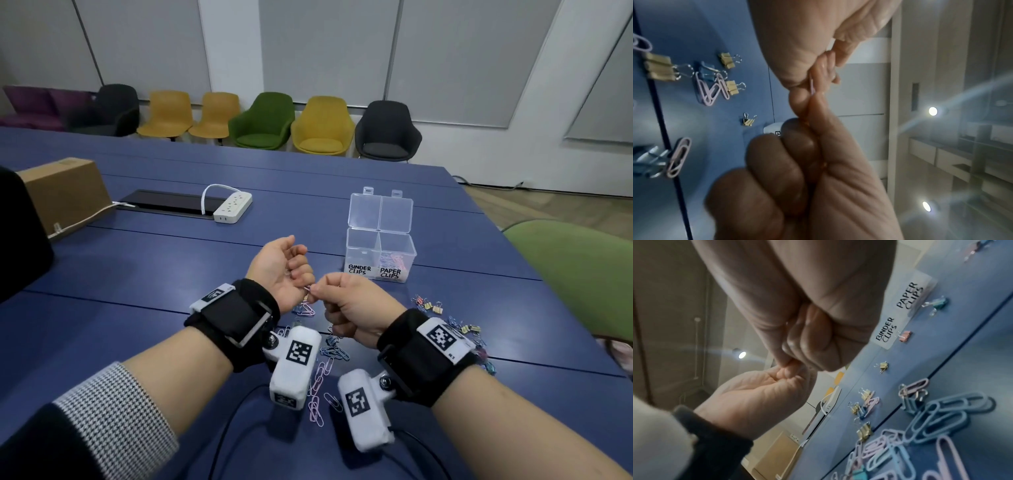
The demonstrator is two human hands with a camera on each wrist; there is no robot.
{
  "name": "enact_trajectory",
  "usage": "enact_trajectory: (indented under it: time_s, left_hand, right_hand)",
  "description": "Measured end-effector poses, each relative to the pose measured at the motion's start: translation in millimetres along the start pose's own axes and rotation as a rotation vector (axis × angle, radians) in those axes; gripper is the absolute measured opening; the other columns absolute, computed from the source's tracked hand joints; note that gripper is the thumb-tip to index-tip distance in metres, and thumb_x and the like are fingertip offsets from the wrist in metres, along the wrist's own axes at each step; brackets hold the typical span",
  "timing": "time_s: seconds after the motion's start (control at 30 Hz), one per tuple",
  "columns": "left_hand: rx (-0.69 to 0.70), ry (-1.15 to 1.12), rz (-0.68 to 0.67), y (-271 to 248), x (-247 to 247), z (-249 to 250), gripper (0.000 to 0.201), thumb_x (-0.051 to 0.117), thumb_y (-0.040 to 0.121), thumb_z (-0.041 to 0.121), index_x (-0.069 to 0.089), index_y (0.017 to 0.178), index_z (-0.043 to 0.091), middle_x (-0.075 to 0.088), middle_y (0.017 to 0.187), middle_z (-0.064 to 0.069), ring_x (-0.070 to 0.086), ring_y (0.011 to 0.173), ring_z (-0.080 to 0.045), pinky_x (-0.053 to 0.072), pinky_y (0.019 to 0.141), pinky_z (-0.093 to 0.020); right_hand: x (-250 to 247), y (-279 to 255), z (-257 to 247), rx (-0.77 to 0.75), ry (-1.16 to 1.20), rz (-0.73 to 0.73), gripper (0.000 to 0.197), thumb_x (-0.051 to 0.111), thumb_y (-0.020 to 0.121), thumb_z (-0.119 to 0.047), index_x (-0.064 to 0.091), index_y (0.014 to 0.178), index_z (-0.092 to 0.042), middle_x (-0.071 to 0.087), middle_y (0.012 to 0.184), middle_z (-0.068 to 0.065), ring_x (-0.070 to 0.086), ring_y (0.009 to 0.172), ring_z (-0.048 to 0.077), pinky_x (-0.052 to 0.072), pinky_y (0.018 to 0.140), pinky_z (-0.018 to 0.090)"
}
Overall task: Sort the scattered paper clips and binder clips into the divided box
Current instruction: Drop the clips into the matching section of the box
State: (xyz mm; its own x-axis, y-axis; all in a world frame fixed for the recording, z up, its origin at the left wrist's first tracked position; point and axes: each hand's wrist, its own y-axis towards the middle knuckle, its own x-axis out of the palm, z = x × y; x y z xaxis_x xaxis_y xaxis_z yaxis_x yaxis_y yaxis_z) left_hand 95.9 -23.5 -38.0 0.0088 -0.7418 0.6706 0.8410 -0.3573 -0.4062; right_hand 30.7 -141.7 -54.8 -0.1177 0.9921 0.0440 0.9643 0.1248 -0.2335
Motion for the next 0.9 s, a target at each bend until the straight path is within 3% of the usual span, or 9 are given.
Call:
enact_trajectory:
  time_s: [0.17,0.27,0.33,0.43,0.5,0.57,0.7,0.77,0.9]
  left_hand:
    - [-0.065,0.021,0.014,-5,-6,-18,0.037,0.032,0.100,0.031,0.052,0.087,0.003,0.051,0.074,-0.009,0.052,0.055,-0.017,0.048,0.052,-0.027]
    - [-0.129,-0.031,-0.042,-11,-9,-27,0.040,0.028,0.103,0.031,0.051,0.097,-0.002,0.064,0.073,-0.016,0.062,0.048,-0.020,0.057,0.051,-0.026]
    - [-0.134,-0.063,-0.024,-11,-11,-28,0.038,0.033,0.102,0.029,0.052,0.090,-0.002,0.058,0.067,-0.012,0.056,0.053,-0.017,0.053,0.047,-0.022]
    - [-0.132,0.109,-0.010,-9,-18,-24,0.039,0.040,0.100,0.030,0.046,0.067,0.010,0.032,0.052,0.001,0.032,0.038,-0.010,0.027,0.035,-0.016]
    - [-0.078,0.362,-0.009,-6,-23,-17,0.036,0.047,0.097,0.028,0.045,0.065,0.014,0.022,0.053,0.004,0.023,0.037,-0.009,0.018,0.036,-0.018]
    - [0.085,0.828,-0.017,-4,-25,-10,0.029,0.056,0.094,0.024,0.049,0.068,0.014,0.026,0.055,0.004,0.024,0.041,-0.009,0.020,0.039,-0.017]
    - [0.429,2.046,0.032,-4,-24,2,0.014,0.067,0.083,0.031,0.065,0.087,0.017,0.058,0.079,0.005,0.056,0.077,-0.015,0.038,0.064,-0.021]
    - [0.436,2.237,0.024,0,-22,3,0.024,0.069,0.079,0.034,0.066,0.099,0.021,0.064,0.098,0.003,0.060,0.096,-0.019,0.040,0.072,-0.023]
    - [0.347,2.345,-0.027,13,-19,2,0.036,0.075,0.073,0.037,0.065,0.105,0.025,0.067,0.105,0.004,0.061,0.100,-0.021,0.042,0.072,-0.025]
  right_hand:
    - [5,0,-5,-0.161,-0.183,0.111,0.033,0.054,0.092,-0.008,0.042,0.063,-0.015,0.041,0.046,-0.004,0.030,0.029,0.000,0.023,0.030,0.014]
    - [4,3,-9,-0.296,-0.421,0.237,0.033,0.067,0.085,-0.015,0.045,0.060,-0.012,0.060,0.058,0.001,0.052,0.048,0.005,0.045,0.050,0.022]
    - [-2,6,-10,-0.336,-0.532,0.325,0.030,0.068,0.084,-0.024,0.055,0.062,-0.007,0.052,0.054,0.001,0.043,0.051,0.011,0.038,0.054,0.024]
    - [-19,6,-11,-0.283,-0.657,0.347,0.024,0.062,0.087,-0.022,0.063,0.067,-0.009,0.045,0.051,-0.007,0.037,0.047,0.005,0.029,0.050,0.019]
    - [-27,2,-8,-0.194,-0.872,0.248,0.017,0.060,0.088,-0.017,0.069,0.075,-0.013,0.056,0.062,-0.006,0.047,0.057,0.008,0.034,0.056,0.018]
    - [-31,-1,-4,-0.105,-1.088,0.145,0.020,0.056,0.089,-0.014,0.075,0.096,-0.013,0.068,0.090,0.000,0.059,0.083,0.014,0.036,0.071,0.015]
    - [-31,0,1,-0.012,-1.275,0.065,0.025,0.058,0.087,-0.014,0.073,0.106,-0.015,0.068,0.114,0.003,0.062,0.105,0.021,0.043,0.083,0.022]
    - [-28,5,3,0.001,-1.346,0.030,0.020,0.064,0.083,-0.019,0.074,0.101,-0.015,0.069,0.110,0.003,0.063,0.102,0.022,0.047,0.083,0.026]
    - [-16,14,4,-0.014,-1.449,0.025,0.012,0.067,0.078,-0.018,0.071,0.088,-0.013,0.071,0.096,0.010,0.066,0.090,0.029,0.052,0.075,0.032]
